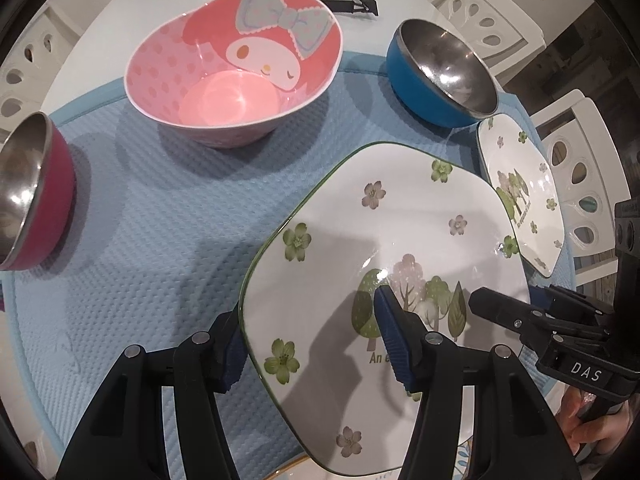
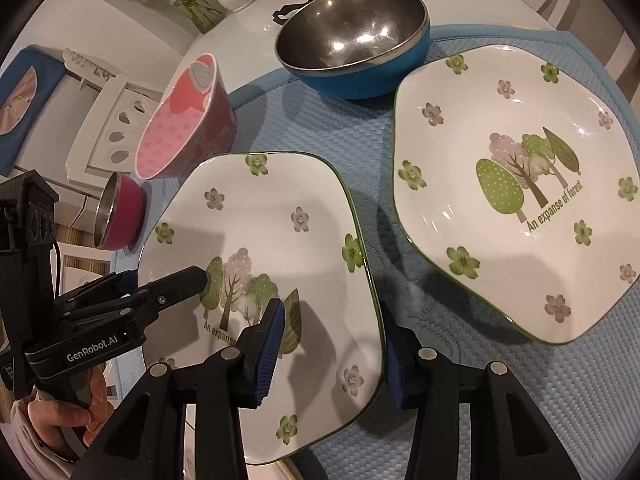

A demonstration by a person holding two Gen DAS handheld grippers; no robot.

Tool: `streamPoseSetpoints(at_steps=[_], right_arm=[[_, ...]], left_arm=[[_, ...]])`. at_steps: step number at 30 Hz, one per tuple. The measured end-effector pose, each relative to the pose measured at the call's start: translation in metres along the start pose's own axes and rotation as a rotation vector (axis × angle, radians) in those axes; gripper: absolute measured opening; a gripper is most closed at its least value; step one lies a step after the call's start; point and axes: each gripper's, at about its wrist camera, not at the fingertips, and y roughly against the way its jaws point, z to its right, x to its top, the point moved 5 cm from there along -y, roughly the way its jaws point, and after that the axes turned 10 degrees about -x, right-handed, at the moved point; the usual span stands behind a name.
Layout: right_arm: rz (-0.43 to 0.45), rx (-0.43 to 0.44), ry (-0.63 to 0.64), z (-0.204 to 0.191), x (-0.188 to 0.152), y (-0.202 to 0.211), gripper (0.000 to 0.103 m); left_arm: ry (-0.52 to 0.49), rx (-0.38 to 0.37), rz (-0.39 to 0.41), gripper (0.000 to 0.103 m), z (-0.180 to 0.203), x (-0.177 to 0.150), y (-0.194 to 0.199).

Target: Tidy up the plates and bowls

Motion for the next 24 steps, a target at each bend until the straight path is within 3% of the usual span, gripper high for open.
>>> streamPoseSetpoints(at_steps=[12,24], right_arm=[[0.012,0.027,0.002,-0.009,-0.01,0.021,0.044],[0.013,0.034,0.042,-0.03,-0.023,0.033,0.044]], left_arm=[[0.016,-0.012,0.046,0.054,0.003,-0.009,0.025],[0.047,-0.005,0.055,0.054,-0.006,-0.039,0.04]])
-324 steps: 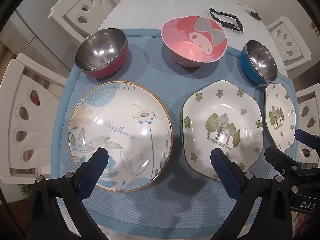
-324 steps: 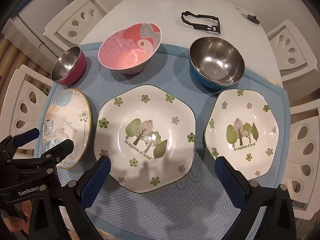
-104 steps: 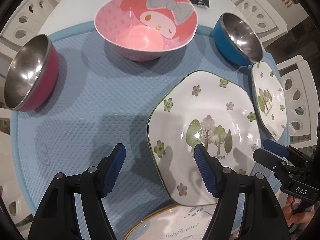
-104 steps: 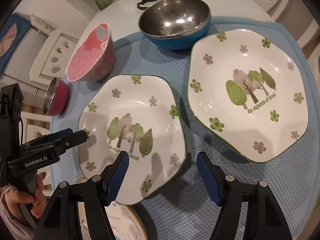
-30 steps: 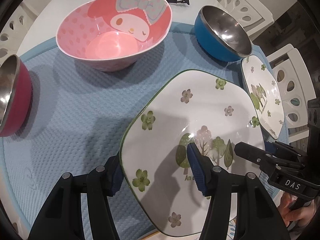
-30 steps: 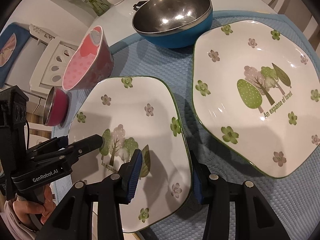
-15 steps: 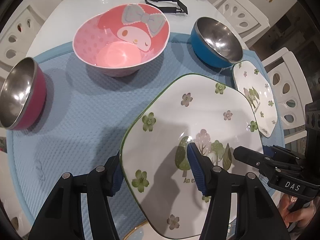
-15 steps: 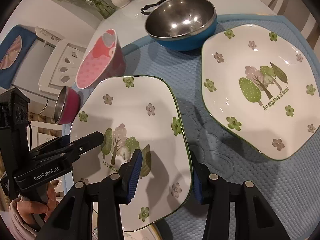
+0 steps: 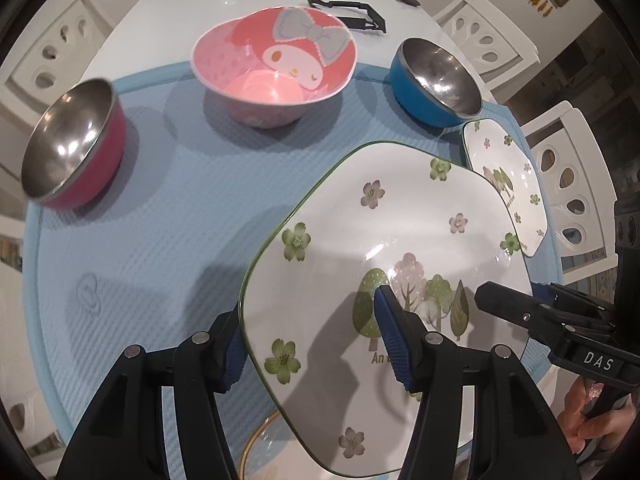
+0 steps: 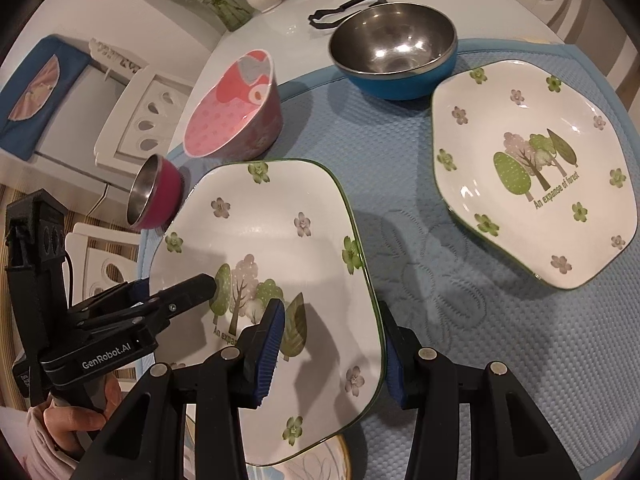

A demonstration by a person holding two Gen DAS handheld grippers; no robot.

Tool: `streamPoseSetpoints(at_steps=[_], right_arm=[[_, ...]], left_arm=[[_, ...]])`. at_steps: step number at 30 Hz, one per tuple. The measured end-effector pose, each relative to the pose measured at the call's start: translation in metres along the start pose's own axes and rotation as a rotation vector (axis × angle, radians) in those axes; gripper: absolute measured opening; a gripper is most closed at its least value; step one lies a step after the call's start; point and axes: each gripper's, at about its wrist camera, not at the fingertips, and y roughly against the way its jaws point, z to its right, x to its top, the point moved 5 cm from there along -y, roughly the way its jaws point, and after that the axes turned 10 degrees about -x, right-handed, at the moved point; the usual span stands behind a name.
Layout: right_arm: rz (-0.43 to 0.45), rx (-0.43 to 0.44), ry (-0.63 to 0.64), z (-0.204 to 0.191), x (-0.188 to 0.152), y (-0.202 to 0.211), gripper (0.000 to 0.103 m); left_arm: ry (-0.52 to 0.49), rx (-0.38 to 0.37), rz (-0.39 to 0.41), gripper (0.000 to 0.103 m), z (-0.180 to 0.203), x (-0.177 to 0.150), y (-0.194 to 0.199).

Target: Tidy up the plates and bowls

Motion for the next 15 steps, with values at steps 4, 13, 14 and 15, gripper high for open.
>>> streamPoseSetpoints(at_steps=[4,13,14,15], right_arm=[[-0.011,0.01,0.007,-0.01,-0.007,-0.002,0.044],[-0.034,0.025,0.032,-0.022,-0.029,-0.005,0.044],[-0.039,0.03,0.031,-0.023,-0.032,-0.005,0.044],[-0.042,0.032,0.029,-0.024,-0.034,-0.006,0.044]], left_arm=[[0.031,-0.005,0.01,0.054,-0.006,-0.012,0.005],[0.069,-0.022,0.011,0.054,-0.014,-0.038,0.014],[0.069,-0.023,0.012,0.054,-0.014,-0.04,0.015],[0.066,-0.022,0.011,0.054,-0.014,-0.043,0.015]])
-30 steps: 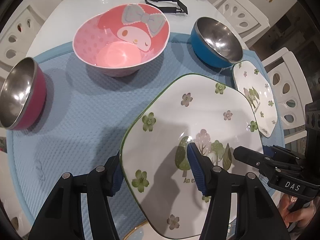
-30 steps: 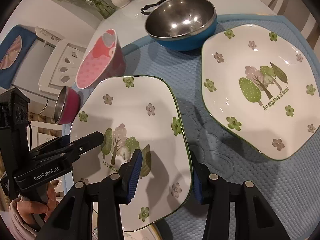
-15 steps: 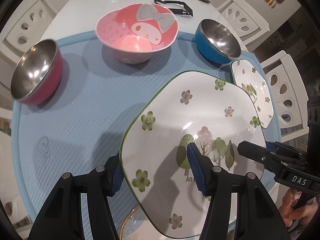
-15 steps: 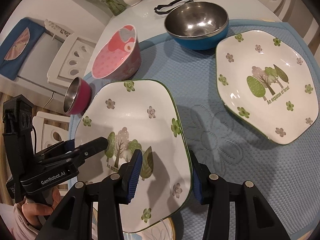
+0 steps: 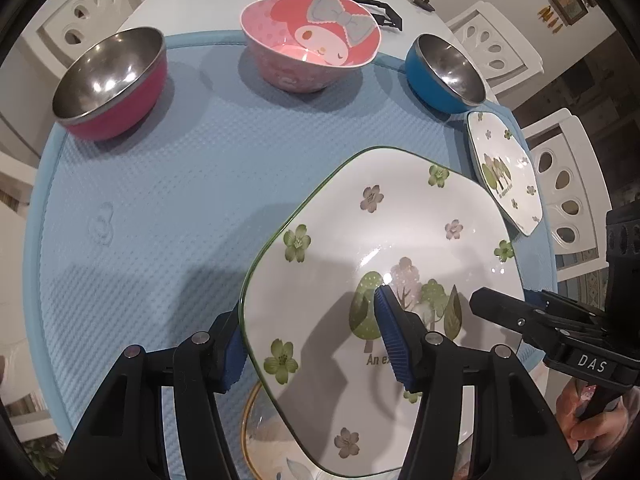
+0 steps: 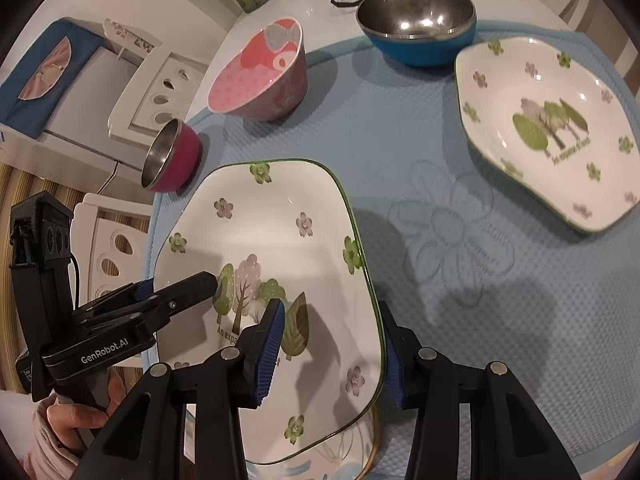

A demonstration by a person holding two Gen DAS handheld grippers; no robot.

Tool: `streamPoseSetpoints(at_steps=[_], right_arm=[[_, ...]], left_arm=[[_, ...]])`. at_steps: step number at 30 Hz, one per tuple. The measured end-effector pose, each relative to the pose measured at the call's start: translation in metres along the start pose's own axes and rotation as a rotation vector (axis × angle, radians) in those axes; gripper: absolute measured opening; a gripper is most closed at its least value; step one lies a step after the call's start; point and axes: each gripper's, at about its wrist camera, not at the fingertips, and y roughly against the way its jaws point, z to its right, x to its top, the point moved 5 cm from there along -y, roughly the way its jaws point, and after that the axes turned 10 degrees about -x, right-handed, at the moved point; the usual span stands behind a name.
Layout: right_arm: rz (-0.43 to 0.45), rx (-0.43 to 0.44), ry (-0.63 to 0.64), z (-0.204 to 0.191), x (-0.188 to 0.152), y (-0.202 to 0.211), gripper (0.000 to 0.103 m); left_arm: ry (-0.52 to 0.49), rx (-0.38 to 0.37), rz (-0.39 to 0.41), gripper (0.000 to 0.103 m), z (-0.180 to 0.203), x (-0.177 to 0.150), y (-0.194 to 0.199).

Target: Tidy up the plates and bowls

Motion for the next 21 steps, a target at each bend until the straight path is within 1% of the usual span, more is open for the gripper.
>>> streamPoseSetpoints(at_steps=[7,21], right_arm=[[-0.021,-0.012,0.009,-0.004,-0.017,-0.005,0.044],[-0.068,0.003,0.027,-0.01,-0.044,-0.011,0.044]], left_arm=[[0.01,0.006,-0.014,0.054,-0.003,-0.018,0.0],[0.038,-0.01,-0.039,0.054,-0.007,-0.048,0.005]])
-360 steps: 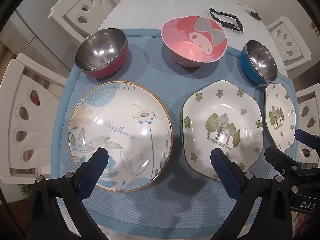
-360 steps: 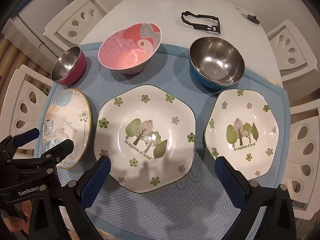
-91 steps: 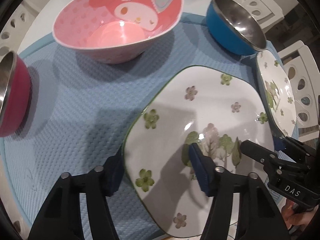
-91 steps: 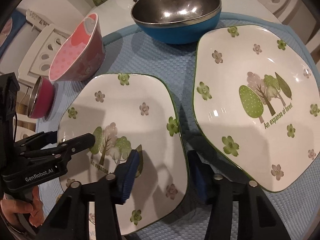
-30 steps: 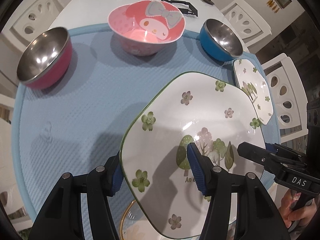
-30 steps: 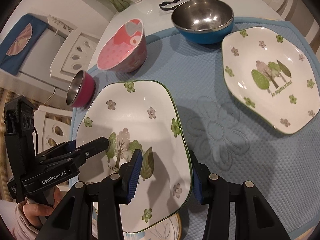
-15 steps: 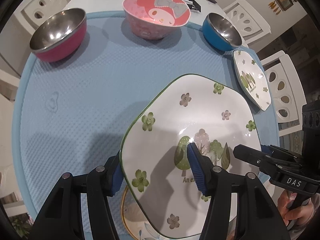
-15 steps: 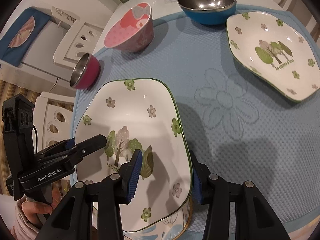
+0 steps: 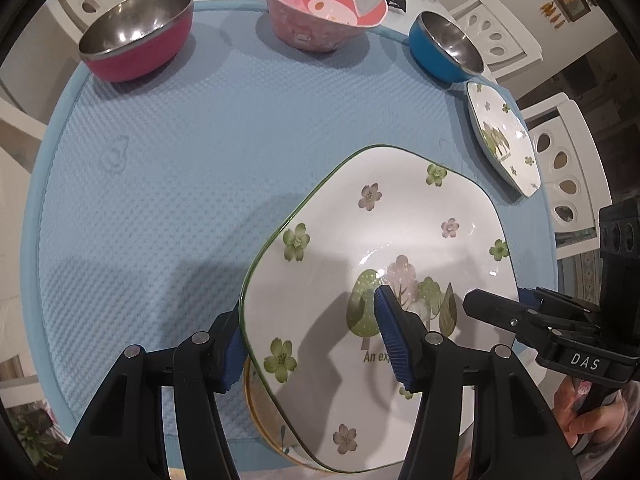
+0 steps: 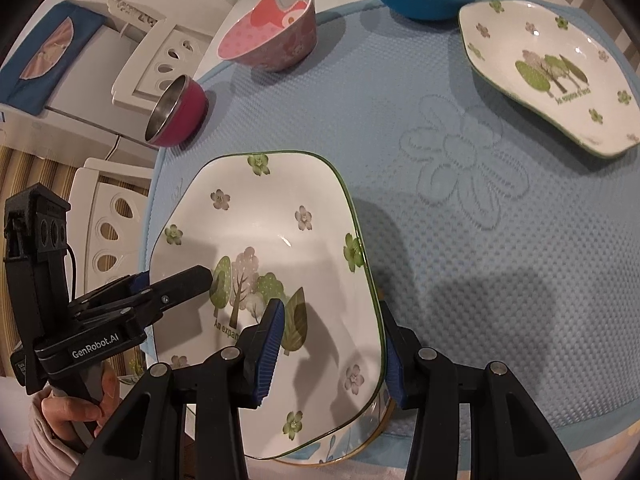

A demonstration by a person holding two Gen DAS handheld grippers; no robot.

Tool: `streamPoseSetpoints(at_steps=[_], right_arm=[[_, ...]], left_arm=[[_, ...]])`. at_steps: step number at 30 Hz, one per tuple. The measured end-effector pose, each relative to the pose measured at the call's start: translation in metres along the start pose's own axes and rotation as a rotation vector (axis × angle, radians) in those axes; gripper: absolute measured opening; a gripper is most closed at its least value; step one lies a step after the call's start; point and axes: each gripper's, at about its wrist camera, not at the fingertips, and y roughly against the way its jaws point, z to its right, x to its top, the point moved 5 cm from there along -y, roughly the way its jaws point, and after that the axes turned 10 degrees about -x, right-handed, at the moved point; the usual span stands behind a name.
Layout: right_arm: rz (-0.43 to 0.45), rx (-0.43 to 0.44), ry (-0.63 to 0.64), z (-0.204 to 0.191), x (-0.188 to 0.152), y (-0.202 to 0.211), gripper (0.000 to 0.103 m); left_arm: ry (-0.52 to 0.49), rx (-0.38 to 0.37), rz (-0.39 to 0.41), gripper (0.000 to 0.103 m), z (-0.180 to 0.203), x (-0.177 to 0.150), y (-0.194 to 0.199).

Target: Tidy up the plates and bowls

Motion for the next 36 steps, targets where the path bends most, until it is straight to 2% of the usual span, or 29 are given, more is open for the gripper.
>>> streamPoseSetpoints(at_steps=[12,23,36], right_arm=[[-0.036,0.013,0.013,-0.002,-0.014,-0.003,0.044],[-0.086,0.017,0.022,-0.004,-0.023,-0.009,0.044],[-0.147,-0.018,0.03,-0.007,-0.028,-0.024,0.044]], left_arm=[[0.007,0.016,-0.022,0.054,-0.002,-0.018,-0.003],[-0.034,0.075,-0.048,0.054,0.004,-0.028,-0.006],[-0.058,0.152,-0.079,0.055,0.008,-0.027,-0.013]])
